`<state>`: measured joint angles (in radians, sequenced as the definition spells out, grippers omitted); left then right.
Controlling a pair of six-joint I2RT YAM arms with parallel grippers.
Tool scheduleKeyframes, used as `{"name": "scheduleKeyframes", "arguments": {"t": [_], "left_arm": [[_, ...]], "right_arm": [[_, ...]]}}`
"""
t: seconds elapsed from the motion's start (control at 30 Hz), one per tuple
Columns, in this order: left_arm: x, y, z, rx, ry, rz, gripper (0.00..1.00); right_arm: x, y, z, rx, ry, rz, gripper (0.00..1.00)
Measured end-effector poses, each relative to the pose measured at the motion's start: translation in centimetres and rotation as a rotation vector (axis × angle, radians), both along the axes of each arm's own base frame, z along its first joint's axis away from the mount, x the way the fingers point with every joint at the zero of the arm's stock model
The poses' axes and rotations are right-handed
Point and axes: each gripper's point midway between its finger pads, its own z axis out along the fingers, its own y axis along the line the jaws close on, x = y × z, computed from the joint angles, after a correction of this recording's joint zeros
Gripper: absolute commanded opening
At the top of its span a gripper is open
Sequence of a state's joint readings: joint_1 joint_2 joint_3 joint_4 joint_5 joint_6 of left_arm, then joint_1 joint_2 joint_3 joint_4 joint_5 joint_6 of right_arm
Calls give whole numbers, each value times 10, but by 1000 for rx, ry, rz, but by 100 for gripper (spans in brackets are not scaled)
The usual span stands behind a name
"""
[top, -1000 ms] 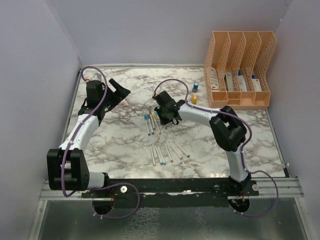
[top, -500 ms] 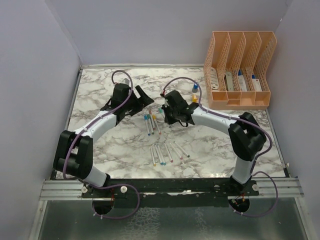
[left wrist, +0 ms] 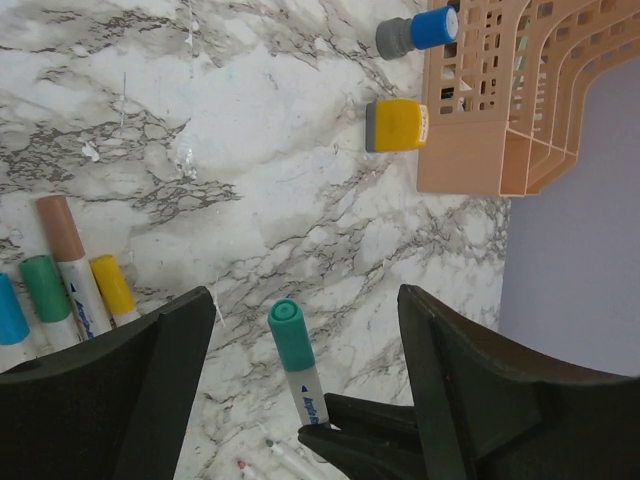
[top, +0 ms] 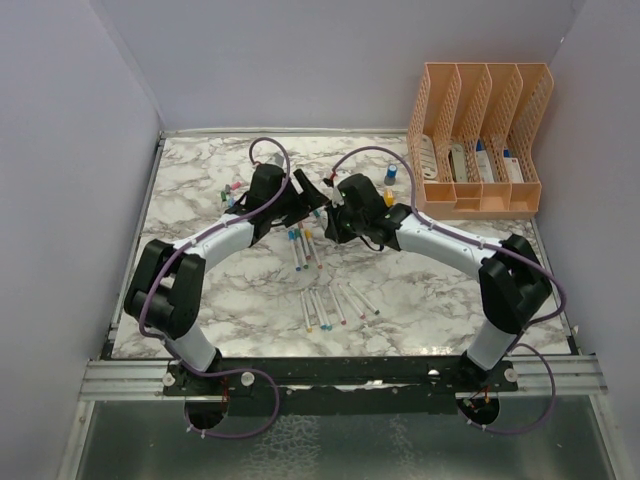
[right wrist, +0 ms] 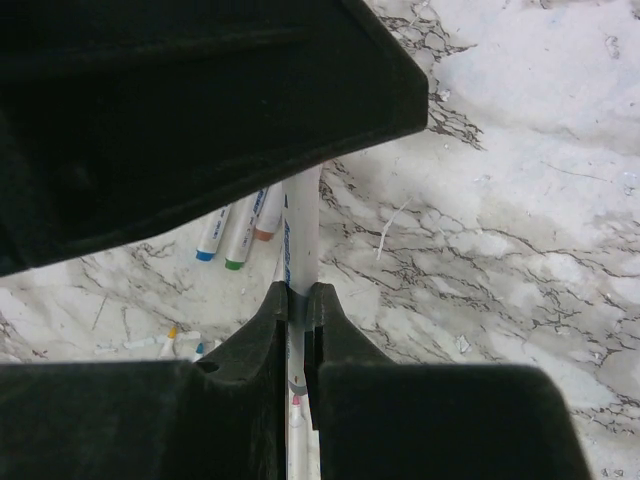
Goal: Open the pen caps
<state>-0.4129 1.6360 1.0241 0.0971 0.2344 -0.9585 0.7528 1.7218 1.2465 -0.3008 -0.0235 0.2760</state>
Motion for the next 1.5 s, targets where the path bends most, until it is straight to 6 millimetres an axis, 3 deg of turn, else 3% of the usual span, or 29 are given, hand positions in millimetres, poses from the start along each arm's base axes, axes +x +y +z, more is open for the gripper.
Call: {"name": "scheduleKeyframes", "arguments": {"t": [0.47, 0.7, 0.87, 0.93, 1.0, 1.1, 1.37, 1.5], "left_arm": [[3, -10, 6, -35, -24, -3, 31], [5, -11, 9, -47, -30, 0, 1], [5, -13, 10, -52, -35, -5, 0], [5, -13, 10, -54, -36, -7, 0], [5, -13, 11, -55, -37, -7, 0], [3, -15, 11, -57, -39, -14, 0], [-2, -25, 14, -68, -43, -34, 0], [-6, -31, 16, -80, -42, -47, 0]], "right_arm": [[-4, 4, 21, 52, -23, 27, 1], [-5, 5, 21, 56, -20, 32, 1], [-5, 5, 21, 56, -20, 31, 5], [-5, 5, 21, 57, -20, 30, 22], [-5, 5, 21, 59, -17, 27, 47], [-6, 5, 21, 60, -17, 31, 62], [-6, 6, 22, 65, -14, 34, 62], [-4, 8, 26, 72, -22, 34, 53]]}}
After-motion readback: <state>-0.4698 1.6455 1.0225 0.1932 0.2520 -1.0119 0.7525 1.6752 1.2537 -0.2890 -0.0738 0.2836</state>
